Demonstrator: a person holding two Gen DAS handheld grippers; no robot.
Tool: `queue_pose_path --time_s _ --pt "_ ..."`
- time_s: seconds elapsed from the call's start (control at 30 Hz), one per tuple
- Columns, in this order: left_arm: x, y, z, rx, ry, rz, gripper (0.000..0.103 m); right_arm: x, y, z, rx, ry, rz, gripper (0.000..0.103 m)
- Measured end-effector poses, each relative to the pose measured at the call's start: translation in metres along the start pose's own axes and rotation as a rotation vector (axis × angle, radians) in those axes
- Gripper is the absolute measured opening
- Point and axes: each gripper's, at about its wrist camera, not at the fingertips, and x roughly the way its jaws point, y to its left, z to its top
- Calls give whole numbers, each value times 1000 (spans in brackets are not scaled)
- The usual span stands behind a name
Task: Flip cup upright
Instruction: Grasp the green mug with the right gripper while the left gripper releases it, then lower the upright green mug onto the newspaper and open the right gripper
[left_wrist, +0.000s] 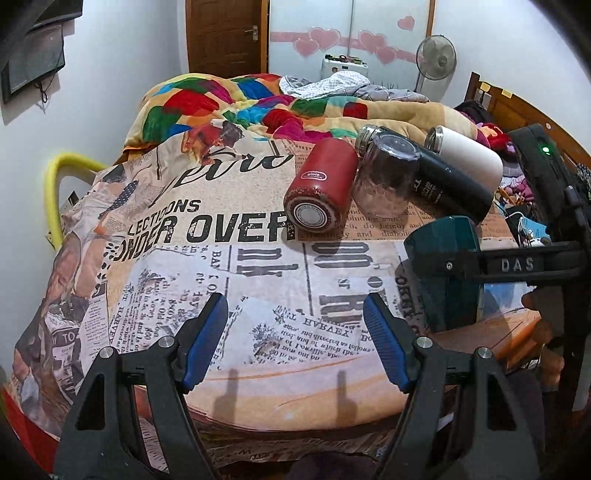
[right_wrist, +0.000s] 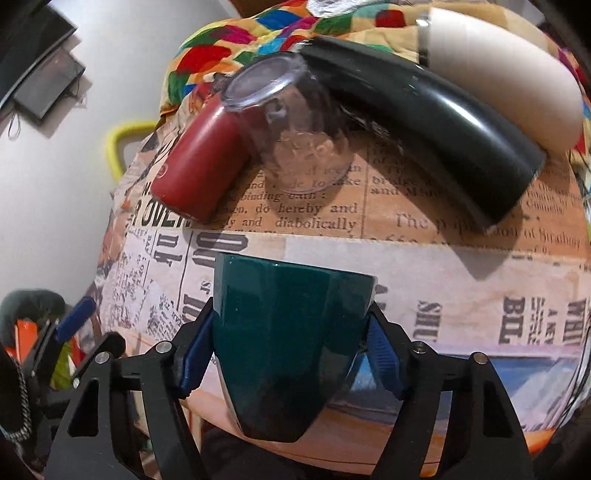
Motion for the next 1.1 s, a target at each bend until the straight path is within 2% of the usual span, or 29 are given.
queue_pose_path --time_s 0.23,0.4,0.67,1.1 --pt "-6 -5 6 12 -20 2 75 -30 13 -1 -92 -96 -28 70" --pt "-8 -8 11 13 -32 3 75 -43 20 2 -148 -163 -88 70" --pt "-6 -10 14 6 -31 -2 75 -33 26 11 -196 -178 -140 70" --pt "-4 -7 14 -13 -18 -4 75 -25 42 -7 -320 -189 -244 72"
